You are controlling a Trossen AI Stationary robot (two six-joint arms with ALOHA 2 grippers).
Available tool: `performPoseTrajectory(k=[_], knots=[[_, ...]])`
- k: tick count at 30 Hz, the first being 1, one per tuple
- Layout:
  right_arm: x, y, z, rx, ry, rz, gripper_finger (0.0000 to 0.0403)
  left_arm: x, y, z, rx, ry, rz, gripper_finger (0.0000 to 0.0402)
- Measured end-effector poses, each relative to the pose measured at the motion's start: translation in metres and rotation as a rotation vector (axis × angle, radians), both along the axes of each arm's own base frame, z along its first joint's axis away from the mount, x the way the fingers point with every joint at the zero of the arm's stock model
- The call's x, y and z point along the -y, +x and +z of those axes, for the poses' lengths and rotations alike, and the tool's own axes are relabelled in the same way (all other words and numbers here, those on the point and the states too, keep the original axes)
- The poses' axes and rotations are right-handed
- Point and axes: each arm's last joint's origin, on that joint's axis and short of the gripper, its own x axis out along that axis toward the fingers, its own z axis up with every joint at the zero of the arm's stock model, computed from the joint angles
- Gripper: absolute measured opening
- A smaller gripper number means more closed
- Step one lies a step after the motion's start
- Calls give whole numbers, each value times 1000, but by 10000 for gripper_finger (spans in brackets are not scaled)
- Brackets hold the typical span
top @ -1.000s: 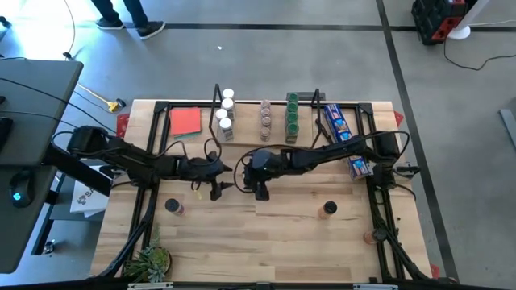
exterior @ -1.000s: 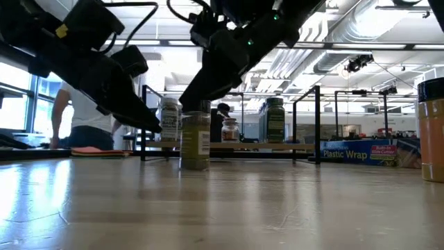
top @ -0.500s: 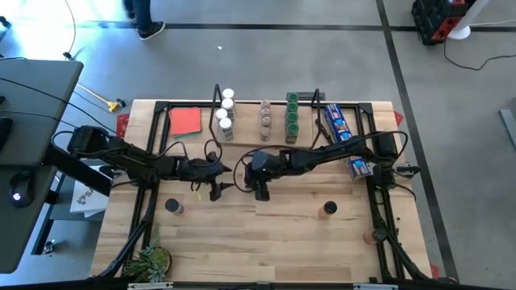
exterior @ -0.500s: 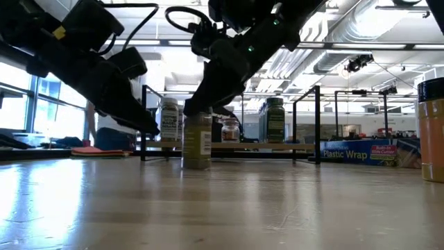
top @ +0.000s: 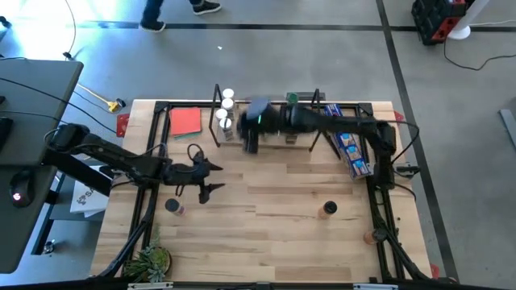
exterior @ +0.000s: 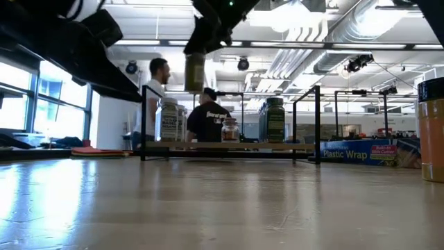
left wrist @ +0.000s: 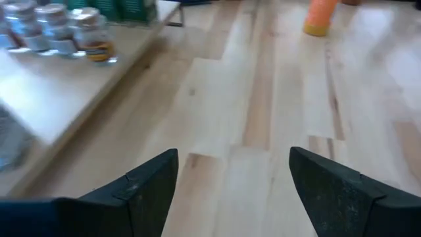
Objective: Shelf spices
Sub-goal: Put the black seasoning bottle on the shelf
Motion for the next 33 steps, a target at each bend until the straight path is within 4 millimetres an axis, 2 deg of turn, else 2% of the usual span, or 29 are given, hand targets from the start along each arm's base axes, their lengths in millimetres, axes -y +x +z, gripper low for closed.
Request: performPoseTrajectory(k=[3, 6, 9, 13, 17, 22, 29, 33], knots=[[53, -8, 16, 56, -34, -77, 190, 0, -10, 5, -2, 10, 35, 284], [105, -16, 11, 111, -1, -133, 190, 0, -15, 8, 4, 5, 55, 284], [146, -17, -11, 142, 71, -155, 190, 2, -16, 8, 10, -4, 54, 284], [180, -13, -47, 165, 167, -176, 190, 3, -16, 7, 8, -11, 66, 284], [196, -11, -75, 124, 196, -208, 190, 3, -16, 7, 13, -17, 76, 284], [198, -6, -97, 85, 226, -201, 190, 3, -16, 8, 16, -18, 78, 284], [196, -4, -101, 78, 230, -197, 193, 3, -16, 8, 18, -28, 78, 284], [196, -3, -102, 77, 230, -196, 247, 3, -16, 8, 19, -35, 79, 284]])
